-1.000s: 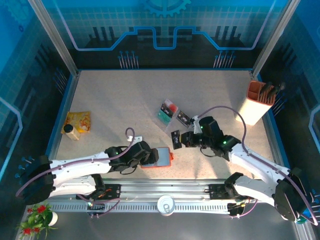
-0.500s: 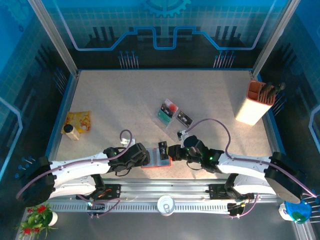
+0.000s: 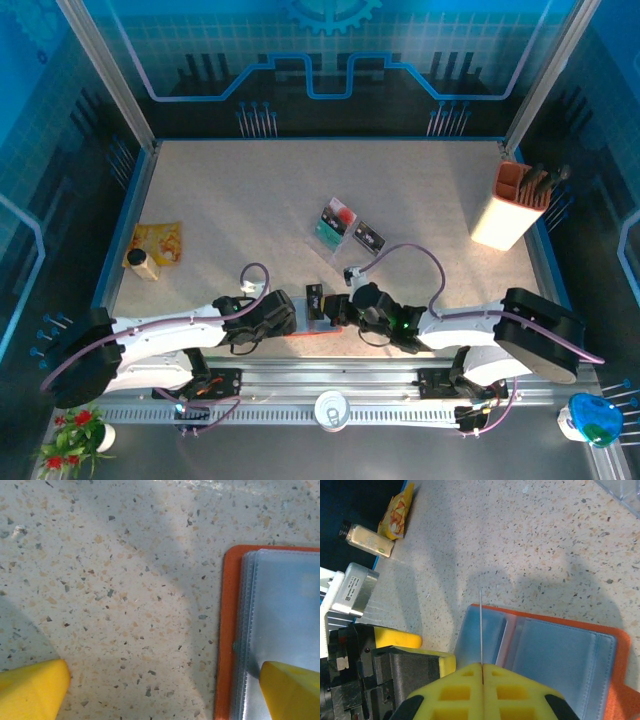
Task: Put the credit cards into the card holder
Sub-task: Insert the credit card into the card slot.
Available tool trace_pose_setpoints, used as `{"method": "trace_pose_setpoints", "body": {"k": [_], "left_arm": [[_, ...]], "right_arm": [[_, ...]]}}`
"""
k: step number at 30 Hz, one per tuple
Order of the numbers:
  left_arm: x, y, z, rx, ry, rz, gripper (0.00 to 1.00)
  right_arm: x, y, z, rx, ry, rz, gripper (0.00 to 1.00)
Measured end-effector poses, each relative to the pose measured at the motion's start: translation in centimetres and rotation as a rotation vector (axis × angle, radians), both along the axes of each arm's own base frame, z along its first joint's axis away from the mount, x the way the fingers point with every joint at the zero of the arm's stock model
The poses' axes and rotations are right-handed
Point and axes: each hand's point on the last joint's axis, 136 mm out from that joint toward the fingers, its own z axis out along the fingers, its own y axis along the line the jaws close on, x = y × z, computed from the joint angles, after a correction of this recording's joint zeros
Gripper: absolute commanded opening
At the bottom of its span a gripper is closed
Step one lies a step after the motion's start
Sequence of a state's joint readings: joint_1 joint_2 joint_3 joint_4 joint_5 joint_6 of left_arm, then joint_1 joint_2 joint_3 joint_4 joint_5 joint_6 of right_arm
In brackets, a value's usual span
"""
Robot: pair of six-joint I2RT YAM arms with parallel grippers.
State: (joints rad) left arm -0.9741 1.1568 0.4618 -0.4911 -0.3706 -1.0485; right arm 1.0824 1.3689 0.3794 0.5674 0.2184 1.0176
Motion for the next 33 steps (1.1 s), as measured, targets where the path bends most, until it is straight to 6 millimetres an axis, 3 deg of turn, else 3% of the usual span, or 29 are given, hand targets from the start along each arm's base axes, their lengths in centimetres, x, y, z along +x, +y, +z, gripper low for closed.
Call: {"method": "trace_pose_setpoints", "body": {"k": [12,33], "left_arm": [[0.0,0.1,-0.1,0.002,-0.004,0.001,0.99],[0.0,0.1,-0.2,0.001,-0.004,0.001,0.99]], "right_arm": [[0.3,0.5,-1.1,0.02,0.007,-0.037,0.0],[-0.3,-0.7,-2.6,0.027,0.026,-0.083,0.0]]}}
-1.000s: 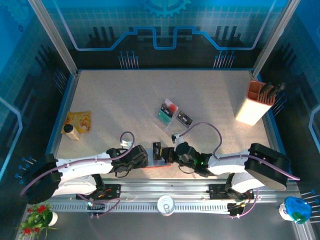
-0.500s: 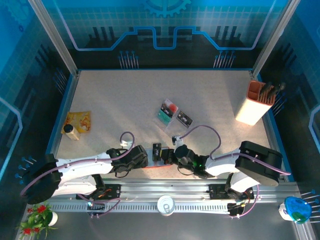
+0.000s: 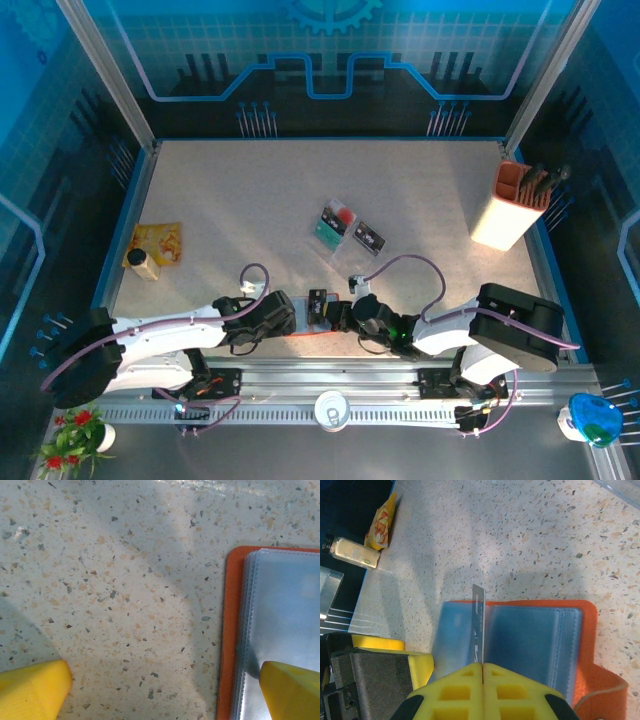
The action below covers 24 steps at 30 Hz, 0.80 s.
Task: Put the credit cards into the card holder
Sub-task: Insert the credit card into the card slot.
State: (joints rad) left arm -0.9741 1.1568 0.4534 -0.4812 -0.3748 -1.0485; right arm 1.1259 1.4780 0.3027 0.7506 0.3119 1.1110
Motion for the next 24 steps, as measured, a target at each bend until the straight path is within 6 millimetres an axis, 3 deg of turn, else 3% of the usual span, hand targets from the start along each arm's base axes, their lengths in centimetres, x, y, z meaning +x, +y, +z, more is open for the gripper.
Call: {"method": "trace_pose_setpoints", "body": {"k": [14,24], "left_arm": [[0.0,0.0,0.0,0.001,0.001,0.0,0.99],[0.0,0.1,-0.1,0.001,-0.003,0.001,0.99]], "right_arm": [[0.0,0.3,-0.3,0.017,0.014,-0.002,0.0],[0.0,0.2,2.5,0.062,-0.02,0.001,0.0]]}}
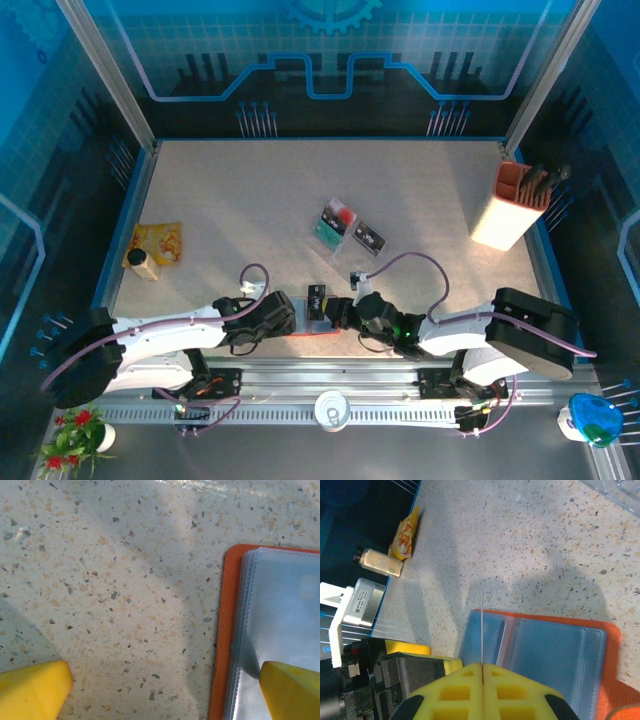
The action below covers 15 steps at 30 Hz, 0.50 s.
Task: Put the credit cards into the card holder
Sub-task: Insert the credit card into the card slot.
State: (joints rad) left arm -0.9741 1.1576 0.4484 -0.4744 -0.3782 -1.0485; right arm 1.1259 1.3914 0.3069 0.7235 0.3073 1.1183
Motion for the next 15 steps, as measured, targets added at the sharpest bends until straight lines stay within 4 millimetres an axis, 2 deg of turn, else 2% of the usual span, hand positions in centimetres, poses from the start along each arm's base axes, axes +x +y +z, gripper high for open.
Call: {"method": "trace_pose_setpoints", "body": {"k": [7,15], "left_arm": [[0.0,0.0,0.0,0.0,0.0,0.0,0.99],[0.0,0.0,0.0,0.0,0.0,0.0,0.99]], "right_arm": [[0.2,0.4,0.1,0.002,0.0,0.0,0.0],[0.3,0.5,-1.3,-0.022,0.02,-0.004,0.0]]}}
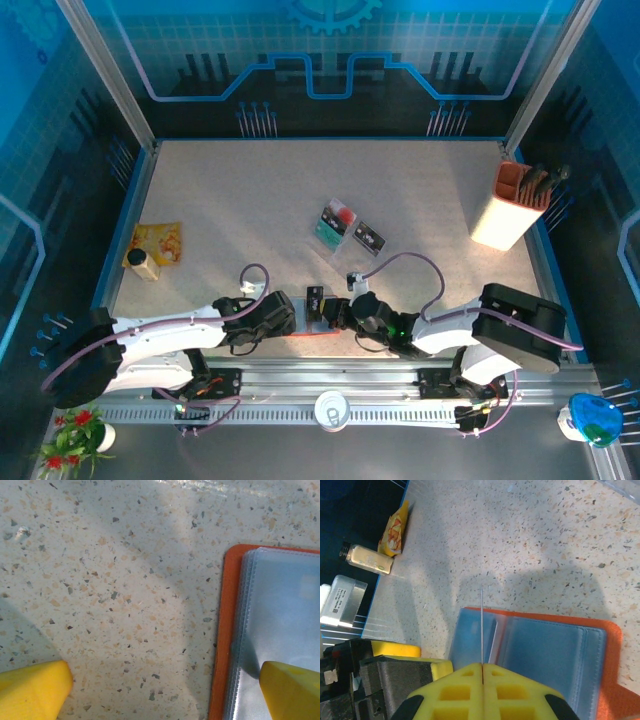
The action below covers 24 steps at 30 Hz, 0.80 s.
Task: Put the credit cards into the card holder
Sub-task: Insert the credit card into the card slot.
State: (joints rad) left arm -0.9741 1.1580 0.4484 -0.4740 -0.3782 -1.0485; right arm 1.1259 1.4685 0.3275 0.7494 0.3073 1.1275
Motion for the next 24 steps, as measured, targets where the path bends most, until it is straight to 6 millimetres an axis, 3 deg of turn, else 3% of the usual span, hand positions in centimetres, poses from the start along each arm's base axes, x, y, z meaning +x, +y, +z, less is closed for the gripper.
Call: {"method": "trace_pose_setpoints", "body": {"k": [24], "left_arm": [[0.02,0.06,-0.06,0.001,-0.003,0.001,0.99]], "right_arm": [[-0.1,0.26,-0.97,0.046,0.033,-0.023,0.0]]}}
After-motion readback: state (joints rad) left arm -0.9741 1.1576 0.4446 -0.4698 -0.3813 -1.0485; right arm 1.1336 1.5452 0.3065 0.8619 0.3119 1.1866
